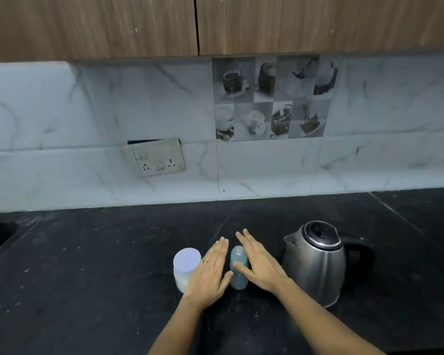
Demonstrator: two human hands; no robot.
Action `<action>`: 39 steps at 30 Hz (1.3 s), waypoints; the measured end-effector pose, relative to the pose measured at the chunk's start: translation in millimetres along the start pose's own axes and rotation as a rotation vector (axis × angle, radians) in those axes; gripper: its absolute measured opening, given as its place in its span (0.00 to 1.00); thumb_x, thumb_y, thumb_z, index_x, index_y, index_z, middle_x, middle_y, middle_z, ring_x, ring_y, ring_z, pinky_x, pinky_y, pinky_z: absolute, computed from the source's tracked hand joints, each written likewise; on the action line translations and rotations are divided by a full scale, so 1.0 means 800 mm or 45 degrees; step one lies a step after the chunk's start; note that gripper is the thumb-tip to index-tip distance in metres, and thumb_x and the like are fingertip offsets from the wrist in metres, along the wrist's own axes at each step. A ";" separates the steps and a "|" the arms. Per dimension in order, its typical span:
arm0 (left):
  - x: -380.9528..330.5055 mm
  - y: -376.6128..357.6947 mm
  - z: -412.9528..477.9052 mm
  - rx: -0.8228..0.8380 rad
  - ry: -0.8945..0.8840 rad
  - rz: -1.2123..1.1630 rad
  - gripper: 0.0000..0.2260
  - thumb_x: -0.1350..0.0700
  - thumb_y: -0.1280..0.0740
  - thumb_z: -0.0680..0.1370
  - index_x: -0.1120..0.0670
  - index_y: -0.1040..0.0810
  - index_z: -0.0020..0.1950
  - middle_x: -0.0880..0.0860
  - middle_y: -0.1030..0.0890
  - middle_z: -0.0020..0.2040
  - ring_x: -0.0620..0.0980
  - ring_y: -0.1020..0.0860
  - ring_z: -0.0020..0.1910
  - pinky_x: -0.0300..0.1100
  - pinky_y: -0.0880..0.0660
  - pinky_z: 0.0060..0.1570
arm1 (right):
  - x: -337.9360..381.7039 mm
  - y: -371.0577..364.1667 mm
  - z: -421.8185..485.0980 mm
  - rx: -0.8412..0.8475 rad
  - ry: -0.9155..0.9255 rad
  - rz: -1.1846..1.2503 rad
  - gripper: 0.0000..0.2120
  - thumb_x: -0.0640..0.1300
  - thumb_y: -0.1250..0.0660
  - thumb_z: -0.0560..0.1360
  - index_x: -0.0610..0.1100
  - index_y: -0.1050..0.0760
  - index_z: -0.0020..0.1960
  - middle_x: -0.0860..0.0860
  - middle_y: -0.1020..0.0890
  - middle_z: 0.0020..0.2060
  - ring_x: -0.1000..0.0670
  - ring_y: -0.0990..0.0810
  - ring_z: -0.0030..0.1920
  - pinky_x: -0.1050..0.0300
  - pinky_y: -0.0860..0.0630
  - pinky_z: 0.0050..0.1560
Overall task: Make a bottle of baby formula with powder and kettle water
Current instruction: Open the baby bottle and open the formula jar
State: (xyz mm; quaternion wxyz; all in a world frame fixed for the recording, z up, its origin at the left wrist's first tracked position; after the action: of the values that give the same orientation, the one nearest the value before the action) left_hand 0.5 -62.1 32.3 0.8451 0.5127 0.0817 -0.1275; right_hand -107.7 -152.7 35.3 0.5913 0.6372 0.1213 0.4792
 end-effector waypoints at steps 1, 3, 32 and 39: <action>0.002 -0.007 -0.007 0.030 0.056 -0.023 0.31 0.47 0.44 0.79 0.55 0.51 0.78 0.50 0.50 0.77 0.44 0.52 0.76 0.35 0.56 0.73 | 0.000 -0.008 -0.003 0.038 -0.002 0.006 0.37 0.61 0.41 0.77 0.54 0.55 0.79 0.51 0.52 0.78 0.48 0.45 0.76 0.49 0.41 0.73; 0.002 -0.018 -0.018 0.119 0.111 -0.041 0.32 0.48 0.43 0.79 0.52 0.57 0.76 0.48 0.55 0.77 0.42 0.56 0.76 0.36 0.58 0.73 | -0.001 -0.019 -0.006 0.062 -0.041 -0.034 0.36 0.60 0.41 0.77 0.53 0.52 0.79 0.49 0.47 0.78 0.47 0.41 0.74 0.50 0.39 0.72; 0.025 -0.066 -0.020 0.063 0.727 -0.725 0.34 0.52 0.28 0.73 0.55 0.39 0.75 0.52 0.33 0.73 0.48 0.36 0.72 0.37 0.40 0.68 | 0.013 -0.012 0.002 -0.065 -0.210 0.103 0.23 0.41 0.34 0.73 0.49 0.37 0.66 0.47 0.30 0.59 0.44 0.27 0.57 0.46 0.25 0.55; 0.031 -0.080 0.005 0.090 0.724 -0.877 0.20 0.55 0.28 0.71 0.48 0.26 0.62 0.44 0.20 0.52 0.42 0.22 0.51 0.28 0.30 0.46 | 0.008 -0.021 0.007 -0.014 -0.228 0.130 0.24 0.38 0.34 0.73 0.49 0.36 0.66 0.46 0.29 0.59 0.45 0.27 0.57 0.47 0.26 0.57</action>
State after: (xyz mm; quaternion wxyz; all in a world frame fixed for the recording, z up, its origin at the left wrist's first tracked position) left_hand 4.8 -97.0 -27.0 0.6793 0.4990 0.4721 -0.2582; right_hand -93.0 -147.1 24.3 0.5780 0.6795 0.0325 0.4506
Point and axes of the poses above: each hand's wrist, its own z-axis towards the middle knuckle, its own y-axis out of the back of the hand, x = y × z, the point moved 7 cm from there along z, towards the middle knuckle
